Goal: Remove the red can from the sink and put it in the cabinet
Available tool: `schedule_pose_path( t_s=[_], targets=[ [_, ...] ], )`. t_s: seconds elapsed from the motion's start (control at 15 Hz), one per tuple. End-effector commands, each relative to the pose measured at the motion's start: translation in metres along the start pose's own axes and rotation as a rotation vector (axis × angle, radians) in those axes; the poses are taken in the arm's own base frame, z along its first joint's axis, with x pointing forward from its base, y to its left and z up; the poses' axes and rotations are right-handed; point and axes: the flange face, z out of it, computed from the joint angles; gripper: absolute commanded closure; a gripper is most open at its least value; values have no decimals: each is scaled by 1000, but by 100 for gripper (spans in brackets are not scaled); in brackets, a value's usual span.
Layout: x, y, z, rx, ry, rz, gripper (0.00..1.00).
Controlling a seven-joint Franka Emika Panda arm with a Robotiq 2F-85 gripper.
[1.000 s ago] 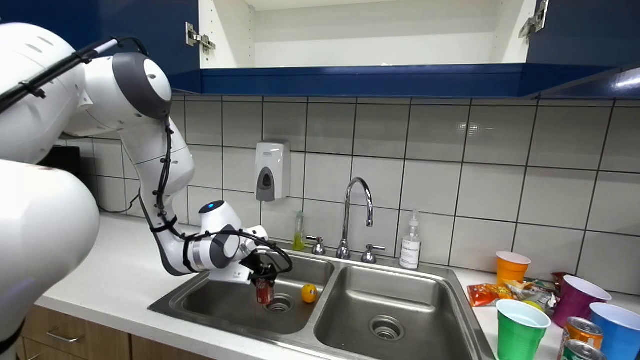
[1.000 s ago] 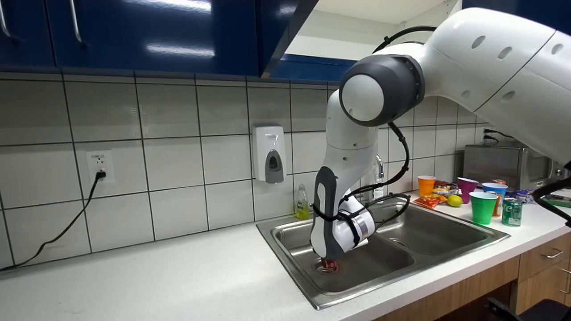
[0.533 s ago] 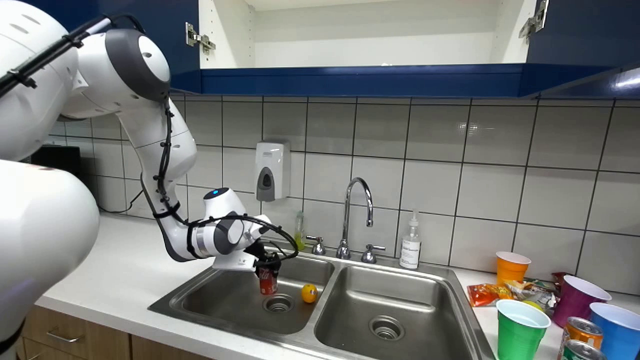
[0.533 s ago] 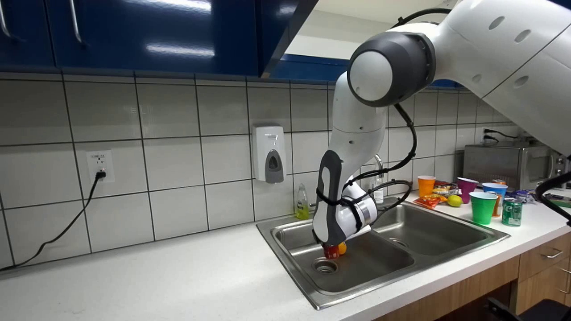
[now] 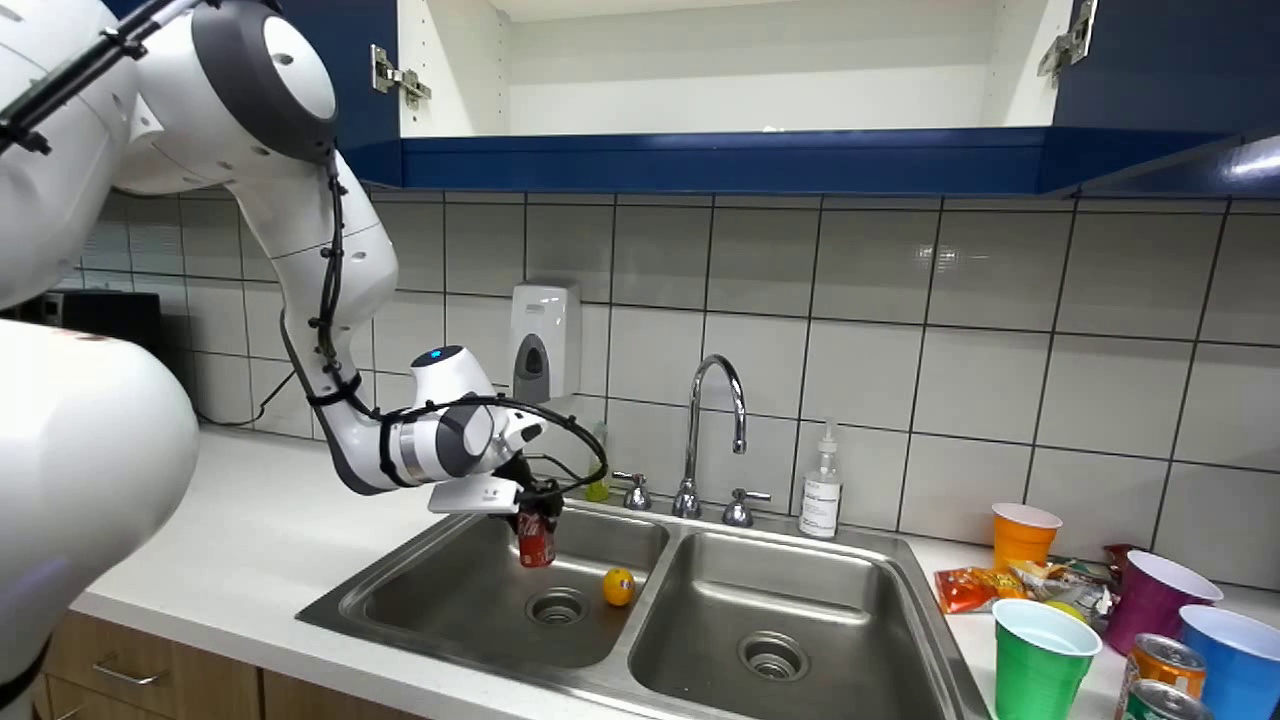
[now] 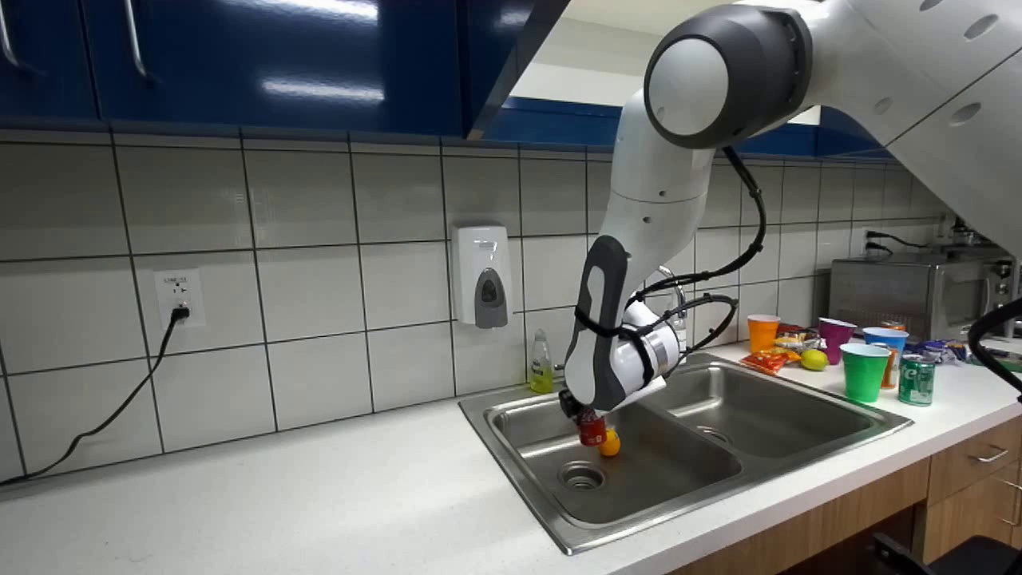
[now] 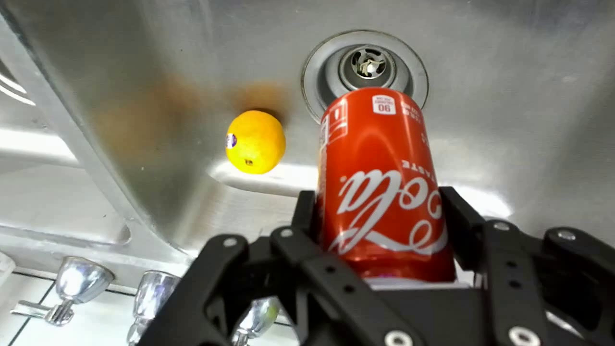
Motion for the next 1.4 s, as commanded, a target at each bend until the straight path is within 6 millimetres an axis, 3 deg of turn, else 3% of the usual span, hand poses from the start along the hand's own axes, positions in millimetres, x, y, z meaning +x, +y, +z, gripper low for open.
schedule_pose_path(
  t_s=[0.0, 0.8, 1.33],
  targets=[
    [8, 13, -29, 23, -19, -41, 60],
    [24, 42, -81, 43, -34, -56, 60],
    [14, 50, -121, 85, -68, -30, 60]
  ],
)
